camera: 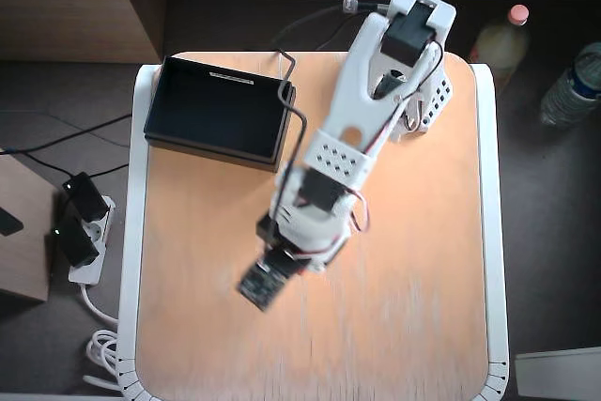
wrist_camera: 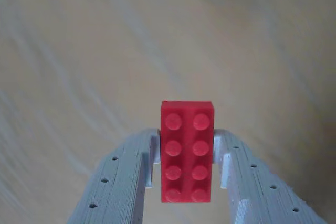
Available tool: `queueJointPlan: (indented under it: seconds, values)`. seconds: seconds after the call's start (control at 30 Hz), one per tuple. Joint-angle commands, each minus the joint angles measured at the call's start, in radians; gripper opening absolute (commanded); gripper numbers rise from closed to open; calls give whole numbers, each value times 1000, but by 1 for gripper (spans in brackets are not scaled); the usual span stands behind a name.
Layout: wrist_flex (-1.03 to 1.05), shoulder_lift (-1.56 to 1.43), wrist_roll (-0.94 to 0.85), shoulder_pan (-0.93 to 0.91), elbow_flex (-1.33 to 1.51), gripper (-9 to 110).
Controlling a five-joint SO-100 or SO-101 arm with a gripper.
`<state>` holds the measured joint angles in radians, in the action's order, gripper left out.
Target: Grasp a lego block and put it in the bin.
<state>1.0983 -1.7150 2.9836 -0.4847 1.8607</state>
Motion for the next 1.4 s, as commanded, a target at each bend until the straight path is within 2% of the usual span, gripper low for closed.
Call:
queueJointPlan:
  seconds: [0.0, 0.47, 1.1, 1.37]
  values:
    - [69, -160, -11, -95, -126, 0]
    - [155, -382, 41, -456, -124, 0]
    - [212, -416, 209, -815, 26, 0]
    - [-11, -440, 235, -888, 206, 0]
